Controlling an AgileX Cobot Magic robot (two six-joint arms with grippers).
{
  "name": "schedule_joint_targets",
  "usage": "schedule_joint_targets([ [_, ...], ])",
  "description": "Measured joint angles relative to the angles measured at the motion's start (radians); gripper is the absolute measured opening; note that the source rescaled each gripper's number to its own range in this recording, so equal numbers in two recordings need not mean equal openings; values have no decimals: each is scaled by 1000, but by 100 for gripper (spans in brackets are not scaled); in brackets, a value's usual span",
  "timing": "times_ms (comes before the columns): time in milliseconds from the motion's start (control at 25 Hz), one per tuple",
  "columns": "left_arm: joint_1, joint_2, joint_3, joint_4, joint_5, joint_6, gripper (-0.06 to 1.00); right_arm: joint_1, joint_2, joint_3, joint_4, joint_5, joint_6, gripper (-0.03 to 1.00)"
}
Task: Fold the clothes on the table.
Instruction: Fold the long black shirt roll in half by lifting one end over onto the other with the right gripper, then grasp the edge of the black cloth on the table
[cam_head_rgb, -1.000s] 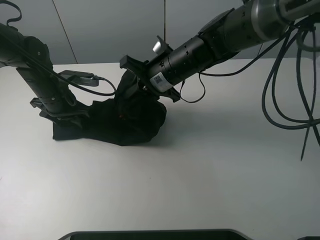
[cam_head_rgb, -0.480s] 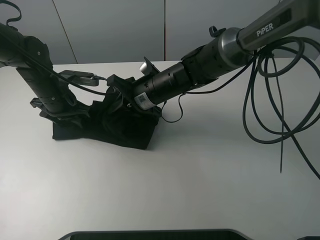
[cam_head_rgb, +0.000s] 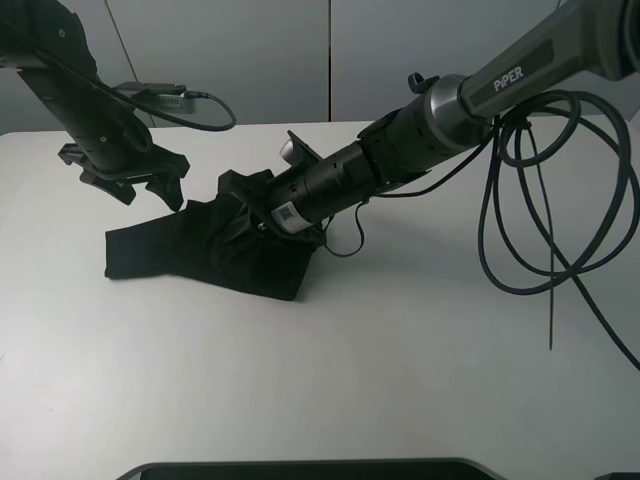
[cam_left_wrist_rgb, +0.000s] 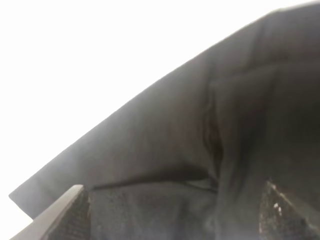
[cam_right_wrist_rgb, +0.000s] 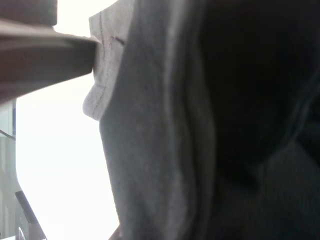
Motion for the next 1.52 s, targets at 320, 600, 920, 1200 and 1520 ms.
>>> schedule_joint_targets([
  [320, 0, -7, -229, -9, 160, 22, 93, 0, 0, 0, 4, -16, -32, 12],
  [600, 0, -7, -295, -11, 200, 43, 93, 0, 0, -24, 120, 80, -217, 78],
  [920, 0, -7, -295, -11, 204, 50, 93, 0, 0, -63, 132, 189, -296, 64],
  [1200, 0, -7, -295, -13, 208, 53, 93, -11, -57, -63, -93, 95, -221, 81],
  [1520, -46, -7, -295, -68, 280, 119, 93, -48, -267, -17, -881, -188, 267, 82],
])
